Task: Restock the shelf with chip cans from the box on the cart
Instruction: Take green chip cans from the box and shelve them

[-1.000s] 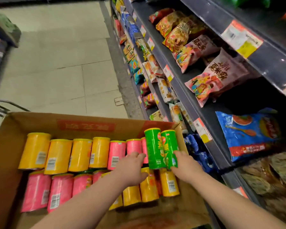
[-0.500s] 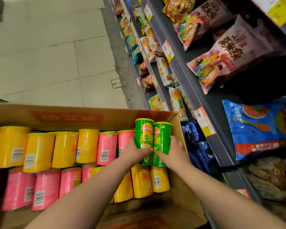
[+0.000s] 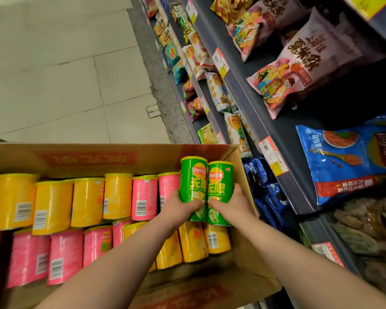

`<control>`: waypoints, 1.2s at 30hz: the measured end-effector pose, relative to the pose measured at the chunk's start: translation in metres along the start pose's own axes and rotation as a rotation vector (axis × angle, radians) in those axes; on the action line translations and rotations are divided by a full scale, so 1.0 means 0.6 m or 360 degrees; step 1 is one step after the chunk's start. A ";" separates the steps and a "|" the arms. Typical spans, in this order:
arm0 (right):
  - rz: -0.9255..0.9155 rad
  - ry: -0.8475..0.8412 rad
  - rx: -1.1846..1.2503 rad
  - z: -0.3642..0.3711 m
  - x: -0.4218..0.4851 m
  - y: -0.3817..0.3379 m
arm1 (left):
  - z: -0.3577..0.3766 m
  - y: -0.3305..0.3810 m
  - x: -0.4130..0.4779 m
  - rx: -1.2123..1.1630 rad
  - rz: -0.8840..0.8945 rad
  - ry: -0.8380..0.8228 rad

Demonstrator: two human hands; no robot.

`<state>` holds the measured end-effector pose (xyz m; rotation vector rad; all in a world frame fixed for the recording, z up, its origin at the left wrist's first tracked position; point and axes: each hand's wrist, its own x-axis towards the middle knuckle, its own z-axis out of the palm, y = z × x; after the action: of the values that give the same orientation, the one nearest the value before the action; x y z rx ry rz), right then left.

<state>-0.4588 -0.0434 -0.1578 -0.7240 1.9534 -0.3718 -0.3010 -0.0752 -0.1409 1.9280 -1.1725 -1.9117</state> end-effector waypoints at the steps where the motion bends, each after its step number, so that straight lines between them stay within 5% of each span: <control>1: -0.0014 0.0003 0.0016 0.000 -0.007 -0.001 | -0.004 -0.001 -0.008 -0.0024 0.0006 -0.0018; 21: -0.0401 0.0162 0.0426 0.028 -0.288 -0.043 | -0.107 -0.046 -0.231 -0.0090 0.0464 -0.0136; 36: -0.0516 0.0676 0.0772 0.024 -0.506 0.032 | -0.085 -0.069 -0.378 0.0015 0.0843 -0.0467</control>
<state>-0.3491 0.1632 0.0372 -0.6729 2.0084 -1.2342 -0.2066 0.0760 0.0144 1.1886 -1.5761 -1.9120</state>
